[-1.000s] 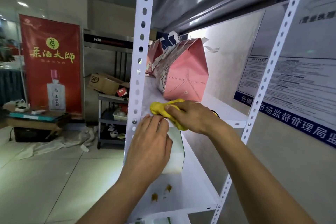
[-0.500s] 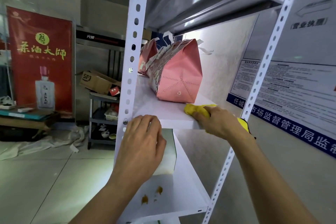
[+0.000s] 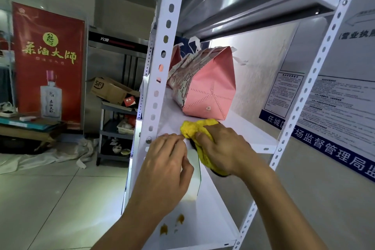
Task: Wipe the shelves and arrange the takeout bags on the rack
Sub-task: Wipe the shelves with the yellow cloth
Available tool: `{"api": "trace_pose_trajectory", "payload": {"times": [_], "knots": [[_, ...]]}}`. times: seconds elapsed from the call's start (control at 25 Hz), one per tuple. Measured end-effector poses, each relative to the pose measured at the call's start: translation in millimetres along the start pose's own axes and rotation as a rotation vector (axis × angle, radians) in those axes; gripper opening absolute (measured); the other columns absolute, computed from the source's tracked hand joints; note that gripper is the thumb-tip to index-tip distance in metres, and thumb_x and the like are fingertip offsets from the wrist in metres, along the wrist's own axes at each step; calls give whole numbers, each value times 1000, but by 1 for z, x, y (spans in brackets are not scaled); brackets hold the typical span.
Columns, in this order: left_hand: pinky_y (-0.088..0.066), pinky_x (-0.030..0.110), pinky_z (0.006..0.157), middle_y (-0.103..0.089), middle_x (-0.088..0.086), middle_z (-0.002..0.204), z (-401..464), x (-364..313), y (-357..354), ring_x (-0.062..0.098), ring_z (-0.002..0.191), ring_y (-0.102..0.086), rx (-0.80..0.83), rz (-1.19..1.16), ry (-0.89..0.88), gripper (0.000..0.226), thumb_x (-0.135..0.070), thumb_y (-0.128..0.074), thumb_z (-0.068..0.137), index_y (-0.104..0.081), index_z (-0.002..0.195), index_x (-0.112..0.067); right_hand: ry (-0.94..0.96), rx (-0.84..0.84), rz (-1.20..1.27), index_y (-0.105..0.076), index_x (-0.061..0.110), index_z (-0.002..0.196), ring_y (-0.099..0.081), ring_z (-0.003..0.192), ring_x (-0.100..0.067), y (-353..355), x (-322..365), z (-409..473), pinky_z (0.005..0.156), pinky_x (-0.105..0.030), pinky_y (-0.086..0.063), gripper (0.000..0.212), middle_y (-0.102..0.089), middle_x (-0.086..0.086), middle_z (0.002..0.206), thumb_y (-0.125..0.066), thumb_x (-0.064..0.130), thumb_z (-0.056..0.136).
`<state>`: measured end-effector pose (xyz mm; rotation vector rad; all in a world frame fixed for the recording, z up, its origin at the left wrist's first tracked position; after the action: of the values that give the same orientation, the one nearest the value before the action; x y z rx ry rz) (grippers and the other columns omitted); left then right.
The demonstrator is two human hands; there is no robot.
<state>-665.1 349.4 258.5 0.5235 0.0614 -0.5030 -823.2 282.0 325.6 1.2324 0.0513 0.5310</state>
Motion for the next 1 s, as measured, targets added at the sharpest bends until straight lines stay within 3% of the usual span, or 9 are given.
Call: {"api": "trace_pose_trajectory", "payload": {"times": [0.12, 0.2, 0.32, 0.4, 0.48, 0.56, 0.68, 0.84, 1.0], "knots": [[-46, 40, 94, -65, 9, 108, 0, -4, -5, 28, 104, -59, -10, 19, 39, 16, -16, -48, 88, -61, 86, -8, 28, 96, 85, -56, 40, 133, -48, 133, -24, 8, 11, 27, 111, -46, -37, 49, -52, 7, 148, -30, 62, 99], [-44, 38, 93, -65, 8, 108, 0, -4, -8, 28, 102, -59, -24, 24, 63, 13, -16, -50, 87, -61, 84, -9, 68, 151, 124, -56, 45, 136, -48, 134, -21, 13, 21, 33, 114, -41, -35, 45, -51, 11, 149, -32, 60, 100], [-42, 39, 91, -65, 9, 108, 0, -1, -13, 30, 98, -58, -47, 25, 69, 15, -16, -50, 87, -63, 85, -8, 119, 46, 133, -55, 67, 106, -56, 120, -15, 1, 11, 8, 104, -40, -42, 32, -59, 19, 131, -27, 71, 90], [-43, 39, 90, -66, 9, 108, 3, 1, -16, 29, 97, -58, -59, 26, 66, 17, -17, -49, 88, -62, 82, -8, 18, 27, 116, -58, 52, 107, -55, 119, -21, 2, 1, 7, 103, -45, -41, 37, -59, 10, 131, -28, 70, 92], [-43, 40, 88, -67, 10, 109, 6, 0, -17, 29, 95, -58, -54, 37, 65, 17, -17, -49, 87, -61, 79, -9, -184, 51, 90, -57, 35, 130, -50, 128, -28, 12, -9, 28, 110, -47, -36, 49, -54, 0, 143, -30, 62, 99], [-43, 41, 86, -67, 10, 110, 5, 1, -17, 30, 94, -58, -57, 42, 70, 17, -17, -49, 87, -61, 78, -9, -220, 41, 10, -54, 36, 137, -48, 131, -29, 12, -8, 30, 111, -47, -36, 49, -50, 0, 149, -30, 58, 102], [-43, 42, 86, -67, 10, 111, 4, 1, -17, 30, 95, -58, -58, 41, 74, 15, -16, -52, 86, -60, 76, -10, -149, -65, -120, -57, 36, 124, -52, 124, -32, 1, -13, 2, 102, -49, -42, 41, -57, -1, 138, -32, 57, 100], [-40, 41, 86, -68, 10, 110, 8, -1, -18, 30, 94, -59, -56, 48, 86, 13, -15, -56, 84, -64, 76, -8, -421, 29, 23, -63, 29, 121, -55, 118, -34, 25, -33, 34, 108, -50, -39, 51, -62, -9, 131, -31, 62, 99], [-40, 40, 88, -68, 10, 111, 5, 1, -16, 29, 95, -59, -54, 56, 79, 12, -14, -57, 84, -63, 75, -9, -352, -59, -79, -63, 33, 121, -58, 113, -34, 10, -47, 12, 102, -48, -44, 55, -63, -8, 128, -28, 66, 94]]}}
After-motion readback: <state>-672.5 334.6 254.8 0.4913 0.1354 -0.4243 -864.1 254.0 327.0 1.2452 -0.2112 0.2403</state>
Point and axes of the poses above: each hand's wrist, its own z-axis towards the middle knuckle, its own y-axis out of the back of the hand, x = y × z, the point moved 1 cm from there along z, towards the middle knuckle
